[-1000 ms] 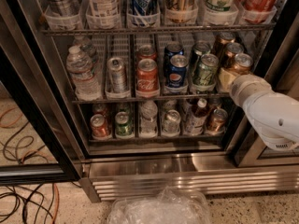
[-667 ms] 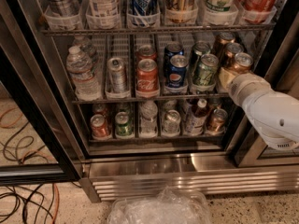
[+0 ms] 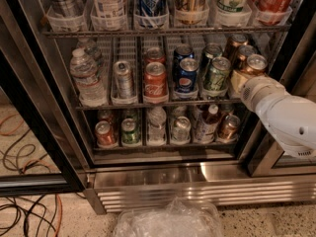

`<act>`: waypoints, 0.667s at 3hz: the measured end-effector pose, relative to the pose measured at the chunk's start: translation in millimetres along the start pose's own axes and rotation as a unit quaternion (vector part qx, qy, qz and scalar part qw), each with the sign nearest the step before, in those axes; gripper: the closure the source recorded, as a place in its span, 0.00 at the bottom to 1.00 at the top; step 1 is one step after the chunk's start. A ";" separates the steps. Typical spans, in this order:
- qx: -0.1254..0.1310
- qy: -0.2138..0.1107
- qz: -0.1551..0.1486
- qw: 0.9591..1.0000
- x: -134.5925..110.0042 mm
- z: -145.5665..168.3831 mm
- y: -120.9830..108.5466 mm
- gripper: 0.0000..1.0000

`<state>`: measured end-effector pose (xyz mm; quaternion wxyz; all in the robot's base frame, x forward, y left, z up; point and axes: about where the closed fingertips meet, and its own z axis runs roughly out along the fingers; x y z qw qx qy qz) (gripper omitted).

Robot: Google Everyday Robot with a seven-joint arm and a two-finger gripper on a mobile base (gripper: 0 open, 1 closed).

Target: Pick orange can from middle shelf of fridge

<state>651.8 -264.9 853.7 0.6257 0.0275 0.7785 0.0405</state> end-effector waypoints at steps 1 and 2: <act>0.000 0.000 0.000 1.000 -0.2 0.7 0.0 1.00; -0.007 0.001 -0.003 1.000 -1.3 -2.1 3.7 1.00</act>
Offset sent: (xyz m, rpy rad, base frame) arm -0.0984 0.0721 0.0417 -0.0482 -0.0052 0.3420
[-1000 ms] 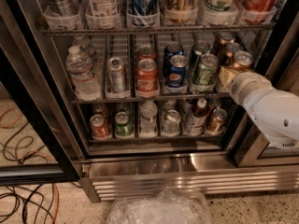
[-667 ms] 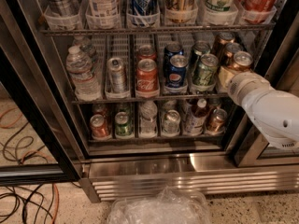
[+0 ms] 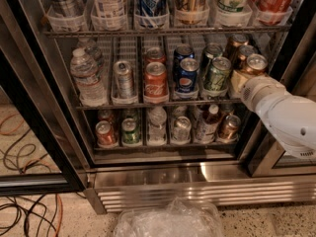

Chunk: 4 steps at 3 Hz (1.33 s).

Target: Pick orange can from middle shelf of fridge

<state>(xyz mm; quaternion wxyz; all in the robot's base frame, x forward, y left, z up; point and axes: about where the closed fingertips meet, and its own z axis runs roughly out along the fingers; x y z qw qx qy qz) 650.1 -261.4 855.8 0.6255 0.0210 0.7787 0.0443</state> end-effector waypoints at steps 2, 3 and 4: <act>-0.035 -0.006 -0.009 0.999 -13.5 -20.3 18.3 1.00; -0.094 -0.011 -0.014 0.995 -30.4 -35.6 29.2 1.00; -0.144 -0.011 -0.021 0.989 -33.8 -58.7 23.1 1.00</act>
Offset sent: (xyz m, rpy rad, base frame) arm -0.1320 0.0816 0.1012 -0.0018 -0.1152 0.4336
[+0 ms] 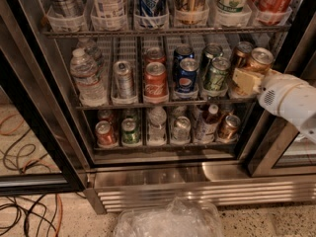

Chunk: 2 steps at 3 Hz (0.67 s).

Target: Pick orange can from middle shelf of fridge

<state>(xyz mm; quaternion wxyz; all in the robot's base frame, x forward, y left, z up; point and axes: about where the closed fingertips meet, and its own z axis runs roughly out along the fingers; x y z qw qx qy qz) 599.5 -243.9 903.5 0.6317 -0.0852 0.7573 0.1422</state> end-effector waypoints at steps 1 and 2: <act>-0.062 0.002 0.027 0.998 -13.4 -37.4 32.5 1.00; -0.094 0.025 0.027 0.995 -3.0 -44.5 49.9 1.00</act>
Offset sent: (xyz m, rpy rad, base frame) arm -0.0345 0.0134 0.0198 0.0615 0.0081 0.0896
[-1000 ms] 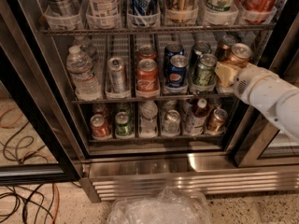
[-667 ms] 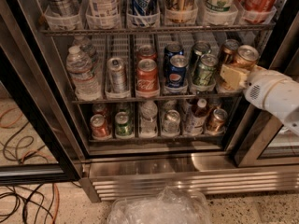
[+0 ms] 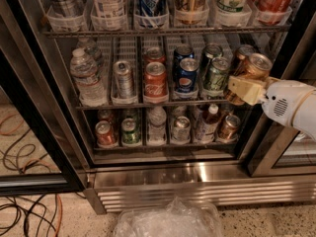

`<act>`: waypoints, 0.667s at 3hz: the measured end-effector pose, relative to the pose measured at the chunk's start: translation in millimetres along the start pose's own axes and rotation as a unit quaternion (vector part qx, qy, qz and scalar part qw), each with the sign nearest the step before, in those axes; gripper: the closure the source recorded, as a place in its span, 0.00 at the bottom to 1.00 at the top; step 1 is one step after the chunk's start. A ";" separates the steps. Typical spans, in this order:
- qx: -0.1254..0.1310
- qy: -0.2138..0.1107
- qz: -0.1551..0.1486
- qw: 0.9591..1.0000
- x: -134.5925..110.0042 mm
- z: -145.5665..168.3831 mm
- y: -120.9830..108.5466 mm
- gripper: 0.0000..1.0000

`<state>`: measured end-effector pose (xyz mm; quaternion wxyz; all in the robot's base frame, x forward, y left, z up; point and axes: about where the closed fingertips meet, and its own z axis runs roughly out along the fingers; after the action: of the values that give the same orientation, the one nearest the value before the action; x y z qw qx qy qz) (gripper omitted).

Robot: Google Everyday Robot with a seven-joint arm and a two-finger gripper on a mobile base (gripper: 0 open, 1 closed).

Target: Pick orange can from middle shelf of fridge

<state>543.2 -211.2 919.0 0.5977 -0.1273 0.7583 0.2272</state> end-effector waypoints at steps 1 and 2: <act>0.000 0.000 0.000 1.000 0.1 0.2 0.2 1.00; -0.014 0.005 0.015 1.000 3.9 -1.3 9.6 1.00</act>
Offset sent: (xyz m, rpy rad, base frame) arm -0.0162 0.0130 -0.0040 0.0666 0.0510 0.0427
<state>536.7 -203.2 917.3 0.5884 -0.1249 0.7600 0.2460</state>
